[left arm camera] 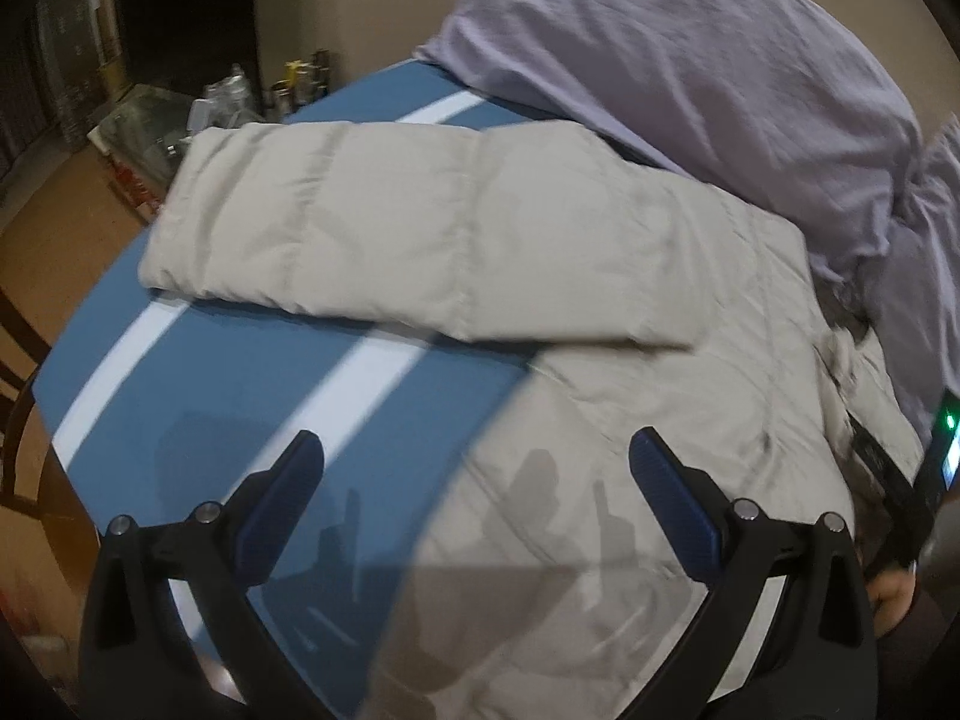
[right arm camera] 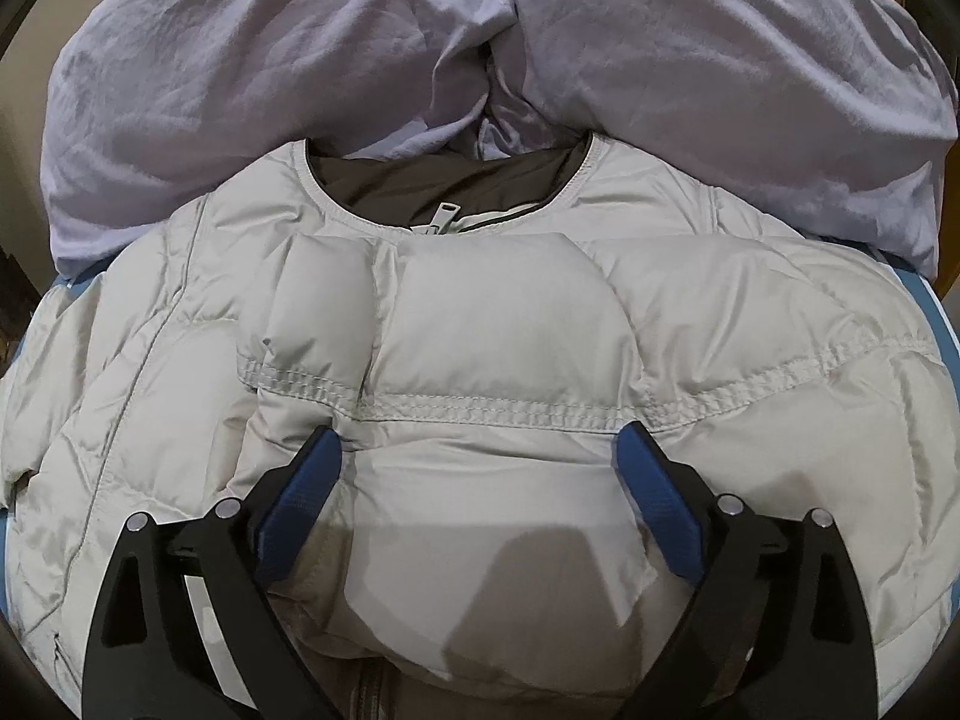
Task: Fold large clothes
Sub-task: 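Open the right gripper to release the sleeve while the left gripper approaches the other sleeve, then grasp the other sleeve cuff with the left gripper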
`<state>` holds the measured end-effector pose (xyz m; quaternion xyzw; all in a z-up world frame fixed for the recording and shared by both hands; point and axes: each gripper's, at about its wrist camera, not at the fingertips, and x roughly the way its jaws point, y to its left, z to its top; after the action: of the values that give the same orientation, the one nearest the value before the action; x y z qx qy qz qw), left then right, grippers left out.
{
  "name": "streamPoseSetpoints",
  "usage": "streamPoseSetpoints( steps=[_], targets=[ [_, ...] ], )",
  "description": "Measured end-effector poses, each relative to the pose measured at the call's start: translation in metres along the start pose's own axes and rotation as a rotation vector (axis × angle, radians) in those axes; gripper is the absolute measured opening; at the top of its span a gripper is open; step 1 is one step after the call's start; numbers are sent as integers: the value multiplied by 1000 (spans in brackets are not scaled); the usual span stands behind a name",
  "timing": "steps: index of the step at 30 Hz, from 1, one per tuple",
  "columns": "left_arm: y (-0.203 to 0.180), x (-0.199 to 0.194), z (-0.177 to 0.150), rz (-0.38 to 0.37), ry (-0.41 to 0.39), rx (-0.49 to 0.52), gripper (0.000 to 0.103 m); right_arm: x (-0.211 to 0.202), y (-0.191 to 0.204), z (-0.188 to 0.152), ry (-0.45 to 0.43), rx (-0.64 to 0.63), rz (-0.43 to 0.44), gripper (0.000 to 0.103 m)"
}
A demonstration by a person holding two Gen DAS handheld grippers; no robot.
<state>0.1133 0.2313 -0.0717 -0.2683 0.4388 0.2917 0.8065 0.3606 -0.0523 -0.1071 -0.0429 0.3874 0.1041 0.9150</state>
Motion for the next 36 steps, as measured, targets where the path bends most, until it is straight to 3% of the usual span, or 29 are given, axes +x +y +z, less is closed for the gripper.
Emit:
streamPoseSetpoints(
  steps=[4,13,20,33,36],
  targets=[
    [19,4,15,22,-17,-22,101,0,0,0,-5,1,4,96],
    [85,23,66,148,-64,-88,101,-1,0,0,-10,2,5,96],
    [139,57,89,215,2,-194,101,-3,1,-1,-9,3,4,96],
    [144,70,89,221,-11,-191,100,-2,2,0,-9,5,2,96],
    [143,69,89,209,-21,-185,93,-2,2,0,-9,5,2,96]
  ],
)
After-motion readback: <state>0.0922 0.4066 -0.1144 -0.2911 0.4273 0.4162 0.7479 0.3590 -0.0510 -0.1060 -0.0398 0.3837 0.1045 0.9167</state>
